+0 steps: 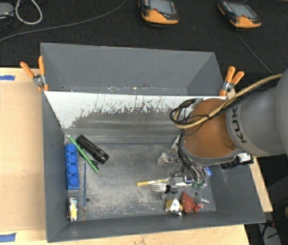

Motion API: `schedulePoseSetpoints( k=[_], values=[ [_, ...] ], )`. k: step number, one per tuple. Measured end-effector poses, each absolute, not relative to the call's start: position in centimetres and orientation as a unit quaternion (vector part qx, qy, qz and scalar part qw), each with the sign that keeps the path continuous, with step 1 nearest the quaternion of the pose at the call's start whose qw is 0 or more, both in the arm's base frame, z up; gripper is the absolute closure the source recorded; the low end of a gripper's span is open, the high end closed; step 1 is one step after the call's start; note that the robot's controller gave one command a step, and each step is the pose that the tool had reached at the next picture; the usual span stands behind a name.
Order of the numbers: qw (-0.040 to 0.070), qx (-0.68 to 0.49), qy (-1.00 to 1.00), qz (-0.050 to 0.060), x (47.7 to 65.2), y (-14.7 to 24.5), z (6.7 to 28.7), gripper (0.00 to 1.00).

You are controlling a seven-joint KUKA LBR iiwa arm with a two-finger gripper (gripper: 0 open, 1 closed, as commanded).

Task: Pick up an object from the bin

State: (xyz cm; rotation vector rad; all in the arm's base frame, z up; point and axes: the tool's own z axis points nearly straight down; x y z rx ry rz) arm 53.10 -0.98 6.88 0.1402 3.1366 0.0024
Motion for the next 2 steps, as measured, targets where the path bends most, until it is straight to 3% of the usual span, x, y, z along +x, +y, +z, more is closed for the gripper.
schedulePoseSetpoints(
  k=[1,2],
  values=[
    [-0.004,0.097,0.995,0.002,51.99,-0.80,7.05,1.00],
    [-0.004,0.097,0.995,0.002,51.99,-0.80,7.07,1.00]
  ],
)
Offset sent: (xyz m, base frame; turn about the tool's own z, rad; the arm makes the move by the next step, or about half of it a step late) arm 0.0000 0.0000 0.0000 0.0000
